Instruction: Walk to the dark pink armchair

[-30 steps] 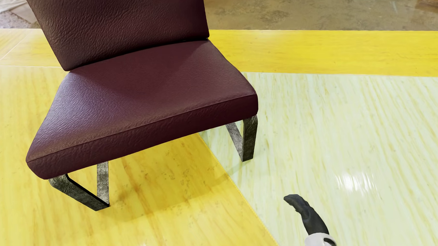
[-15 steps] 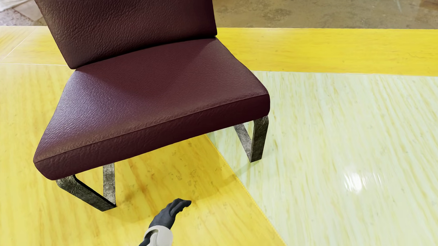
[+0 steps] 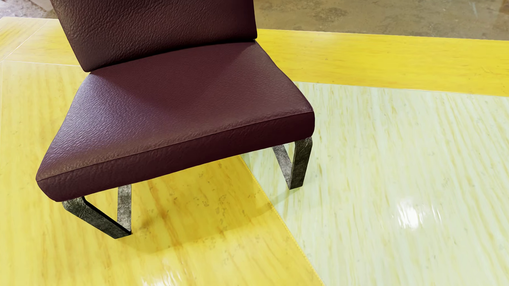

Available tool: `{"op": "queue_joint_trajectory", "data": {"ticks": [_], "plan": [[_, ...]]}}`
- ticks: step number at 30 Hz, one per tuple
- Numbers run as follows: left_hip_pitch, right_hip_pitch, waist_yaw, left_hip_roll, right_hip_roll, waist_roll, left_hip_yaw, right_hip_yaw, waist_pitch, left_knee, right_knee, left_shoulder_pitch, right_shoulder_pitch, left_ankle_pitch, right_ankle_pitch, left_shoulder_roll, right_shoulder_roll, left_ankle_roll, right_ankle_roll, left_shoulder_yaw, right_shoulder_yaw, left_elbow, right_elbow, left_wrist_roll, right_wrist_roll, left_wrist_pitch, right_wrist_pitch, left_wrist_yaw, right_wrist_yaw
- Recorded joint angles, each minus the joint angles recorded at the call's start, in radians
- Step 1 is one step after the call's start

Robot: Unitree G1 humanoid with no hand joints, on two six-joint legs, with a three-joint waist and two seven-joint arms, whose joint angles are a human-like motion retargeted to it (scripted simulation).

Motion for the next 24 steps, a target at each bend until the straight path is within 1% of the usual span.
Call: {"op": "queue_joint_trajectory", "data": {"ticks": [2,3,6,9,10,12,13,15,17,19,20,22,23,24], "plan": [[-0.011,-0.002,0.002,-0.003,-0.004,0.0,-0.02,-0.019,0.003,-0.002,0.001,-0.001,0.0,0.005,-0.006,0.0,-0.004,-0.005,-0.002,0.0,0.021,-0.035,0.066,0.01,-0.018,-0.01,0.036,0.004,0.021],[-0.017,-0.003,0.001,-0.005,-0.006,0.0,-0.03,-0.028,0.004,0.0,0.003,-0.008,0.008,0.006,-0.011,-0.001,-0.011,-0.007,0.0,0.001,0.02,-0.052,0.081,0.015,-0.02,-0.018,0.045,0.008,0.035],[-0.033,-0.007,-0.001,-0.008,-0.011,0.0,-0.057,-0.053,0.008,0.003,0.009,-0.025,0.018,0.015,-0.012,0.001,-0.014,-0.012,-0.009,0.009,0.011,-0.111,0.089,0.033,-0.025,-0.041,0.047,0.031,0.047],[-0.032,0.01,-0.005,-0.009,-0.01,0.001,-0.078,-0.077,0.004,-0.009,-0.011,-0.057,-0.011,0.028,-0.009,0.004,-0.013,-0.017,-0.008,0.006,-0.001,-0.153,0.071,0.054,-0.024,-0.047,0.037,0.023,0.056],[-0.035,0.013,-0.007,-0.009,-0.01,0.002,-0.086,-0.084,0.003,-0.01,-0.014,-0.069,-0.028,0.03,-0.011,0.001,-0.011,-0.018,-0.006,0.009,-0.015,-0.16,0.061,0.058,-0.024,-0.043,0.039,0.027,0.041],[-0.045,0.012,-0.013,-0.006,-0.011,0.004,-0.1,-0.098,0.005,0.002,-0.008,-0.088,-0.065,0.028,-0.018,-0.018,0.01,-0.021,-0.002,0.021,-0.048,-0.143,0.054,0.047,-0.014,-0.028,0.047,0.053,-0.017],[-0.048,0.013,-0.015,-0.005,-0.011,0.005,-0.106,-0.104,0.006,0.005,-0.006,-0.097,-0.081,0.027,-0.021,-0.025,0.019,-0.024,0.0,0.013,-0.052,-0.125,0.05,0.046,-0.015,-0.019,0.047,0.046,-0.027],[-0.048,0.018,-0.017,-0.005,-0.011,0.005,-0.116,-0.116,0.007,0.001,-0.012,-0.103,-0.11,0.032,-0.022,-0.025,0.029,-0.027,0.005,-0.012,-0.031,-0.114,0.024,0.057,-0.026,-0.014,0.026,0.007,-0.015],[-0.047,0.021,-0.019,-0.005,-0.009,0.006,-0.123,-0.123,0.007,-0.004,-0.014,-0.087,-0.121,0.037,-0.019,-0.028,0.031,-0.029,-0.002,-0.01,-0.014,-0.121,-0.019,0.055,-0.02,-0.019,-0.01,0.005,-0.004],[-0.048,0.022,-0.02,-0.004,-0.006,0.005,-0.13,-0.126,0.008,-0.003,-0.012,-0.066,-0.122,0.04,-0.012,-0.03,0.038,-0.03,-0.017,-0.015,-0.012,-0.121,-0.053,0.058,-0.008,-0.017,-0.025,0.002,-0.012],[-0.049,0.023,-0.021,-0.003,-0.006,0.005,-0.134,-0.13,0.008,-0.002,-0.013,-0.062,-0.115,0.04,-0.011,-0.033,0.038,-0.031,-0.021,-0.012,-0.011,-0.113,-0.069,0.049,-0.006,-0.017,-0.029,0.006,-0.015],[-0.052,0.026,-0.021,-0.004,-0.007,0.005,-0.142,-0.138,0.01,0.003,-0.013,-0.042,-0.102,0.041,-0.009,-0.039,0.033,-0.031,-0.024,0.018,-0.009,-0.113,-0.086,0.014,-0.014,-0.022,-0.048,0.059,-0.015],[-0.054,0.026,-0.02,-0.005,-0.008,0.005,-0.147,-0.141,0.011,0.006,-0.011,-0.036,-0.097,0.041,-0.008,-0.041,0.033,-0.031,-0.027,0.029,-0.008,-0.113,-0.095,-0.001,-0.017,-0.022,-0.056,0.071,-0.015],[-0.056,0.027,-0.02,-0.007,-0.009,0.005,-0.151,-0.145,0.012,0.008,-0.01,-0.034,-0.092,0.042,-0.007,-0.039,0.033,-0.031,-0.029,0.03,-0.006,-0.113,-0.103,-0.006,-0.018,-0.021,-0.062,0.072,-0.013]]}}
